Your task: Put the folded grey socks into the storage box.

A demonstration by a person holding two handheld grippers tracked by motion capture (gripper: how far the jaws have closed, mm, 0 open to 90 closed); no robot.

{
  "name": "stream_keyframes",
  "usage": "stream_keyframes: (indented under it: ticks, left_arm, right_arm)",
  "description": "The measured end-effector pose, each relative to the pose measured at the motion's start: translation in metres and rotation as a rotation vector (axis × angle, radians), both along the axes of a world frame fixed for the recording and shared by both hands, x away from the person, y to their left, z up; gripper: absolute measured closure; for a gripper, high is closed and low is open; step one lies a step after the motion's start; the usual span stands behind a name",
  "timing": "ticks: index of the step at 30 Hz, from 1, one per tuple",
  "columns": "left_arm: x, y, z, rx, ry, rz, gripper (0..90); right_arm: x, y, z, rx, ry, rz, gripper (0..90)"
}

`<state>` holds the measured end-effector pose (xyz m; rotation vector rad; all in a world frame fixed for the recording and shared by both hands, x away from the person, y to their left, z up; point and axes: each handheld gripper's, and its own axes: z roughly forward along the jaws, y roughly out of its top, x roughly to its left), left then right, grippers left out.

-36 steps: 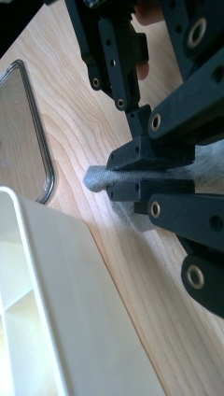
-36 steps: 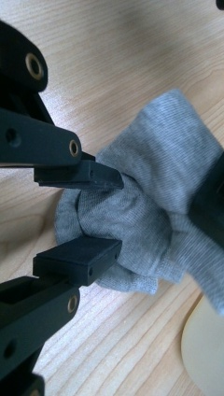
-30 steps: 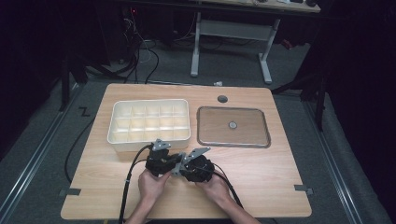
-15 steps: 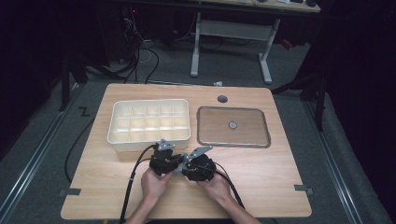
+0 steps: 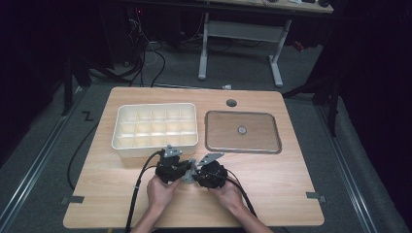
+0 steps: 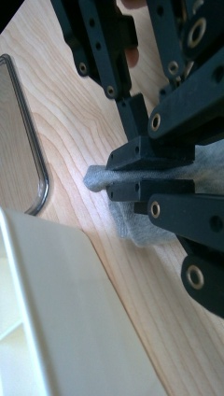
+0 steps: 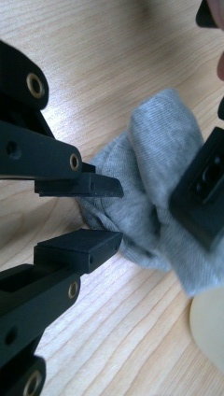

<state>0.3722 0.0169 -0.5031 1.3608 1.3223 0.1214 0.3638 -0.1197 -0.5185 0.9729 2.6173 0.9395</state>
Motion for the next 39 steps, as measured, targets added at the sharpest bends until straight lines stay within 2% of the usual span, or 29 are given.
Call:
stream_keyframes:
  ticks: [4,5,8,15,19,20,23,29,35,39]
  left_arm:
    - [0.001,-0.002,-0.001,-0.002,0.004,-0.004,84.5]
    - [0.001,-0.003,-0.002,0.011,0.002,-0.02,84.5]
    - [0.002,-0.005,-0.007,0.025,0.012,-0.013,84.5]
    - [0.008,-0.001,-0.007,0.008,0.023,0.004,84.3]
    - [0.014,0.001,-0.009,0.003,0.022,0.019,84.3]
    - [0.015,0.002,-0.009,0.005,0.025,0.018,84.3]
    - [0.018,0.001,-0.008,0.036,0.02,0.007,84.2]
    - [0.019,-0.001,-0.014,0.035,0.047,-0.008,84.0]
    - [0.013,-0.005,-0.019,0.099,-0.012,-0.059,84.2]
    - [0.015,-0.002,-0.018,0.112,0.012,-0.079,84.1]
  right_arm:
    - [0.002,0.001,0.0,0.003,0.007,0.008,73.4]
    - [0.002,0.001,0.0,0.007,0.013,0.003,73.4]
    - [0.003,0.001,0.0,0.009,0.009,0.005,73.4]
    - [0.01,-0.001,-0.001,0.025,0.011,0.0,73.6]
    - [0.018,0.002,0.0,-0.001,0.004,0.011,73.4]
    - [0.019,0.003,0.0,0.006,0.012,0.003,73.4]
    - [0.021,0.003,0.0,0.006,0.008,0.004,73.3]
    - [0.023,0.003,-0.001,0.015,0.008,0.001,72.7]
    - [0.021,0.002,0.0,0.008,0.009,-0.001,71.4]
    - [0.018,0.002,0.0,0.001,0.005,-0.001,68.9]
